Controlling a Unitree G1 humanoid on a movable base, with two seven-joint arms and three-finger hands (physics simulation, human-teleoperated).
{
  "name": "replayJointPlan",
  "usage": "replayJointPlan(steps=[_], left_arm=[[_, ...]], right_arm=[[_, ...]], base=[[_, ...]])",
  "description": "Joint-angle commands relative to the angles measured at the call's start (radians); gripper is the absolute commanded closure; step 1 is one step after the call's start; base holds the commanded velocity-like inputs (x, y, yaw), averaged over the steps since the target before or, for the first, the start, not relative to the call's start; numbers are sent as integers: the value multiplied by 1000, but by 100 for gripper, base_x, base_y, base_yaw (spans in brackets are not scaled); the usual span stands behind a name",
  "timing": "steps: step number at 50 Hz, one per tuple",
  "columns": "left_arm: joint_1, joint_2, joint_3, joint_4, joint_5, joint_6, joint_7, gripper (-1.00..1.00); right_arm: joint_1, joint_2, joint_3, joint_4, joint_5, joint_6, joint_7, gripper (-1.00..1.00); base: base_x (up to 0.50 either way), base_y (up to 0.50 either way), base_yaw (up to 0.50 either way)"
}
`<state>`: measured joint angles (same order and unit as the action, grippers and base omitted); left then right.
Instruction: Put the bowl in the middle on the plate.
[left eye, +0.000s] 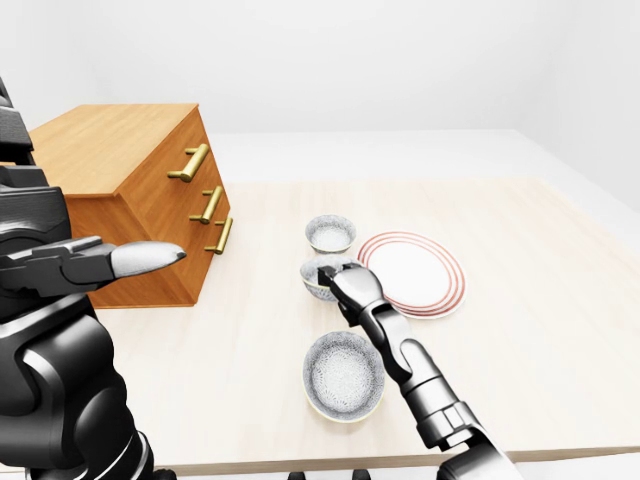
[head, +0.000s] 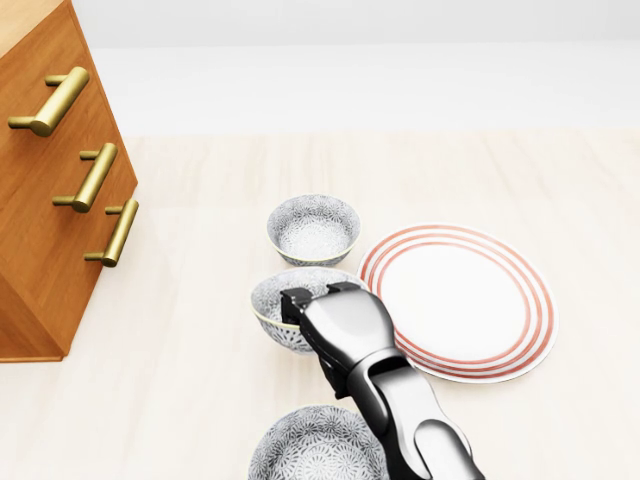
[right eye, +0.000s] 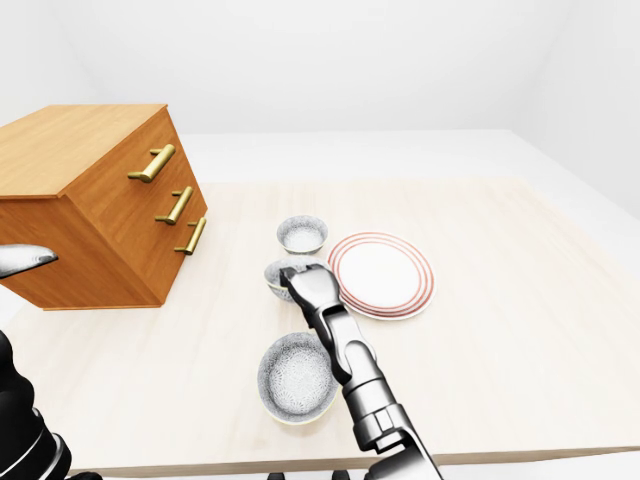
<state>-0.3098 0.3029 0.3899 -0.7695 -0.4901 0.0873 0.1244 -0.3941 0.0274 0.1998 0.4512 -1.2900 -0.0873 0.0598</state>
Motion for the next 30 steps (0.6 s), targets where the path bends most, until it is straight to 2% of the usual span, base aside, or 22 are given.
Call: replayJointPlan(steps=[1,30], left_arm=[[-2,0,1,-3,-2,0,1,-100],[-5,4,0,-1,-11,0,9,-100]], right_arm=[[17,-4,-6,-90,6,0,15,100],[72,-31,-36,-352,5,0,174,100]], base=[[0,0,0],[0,0,0]])
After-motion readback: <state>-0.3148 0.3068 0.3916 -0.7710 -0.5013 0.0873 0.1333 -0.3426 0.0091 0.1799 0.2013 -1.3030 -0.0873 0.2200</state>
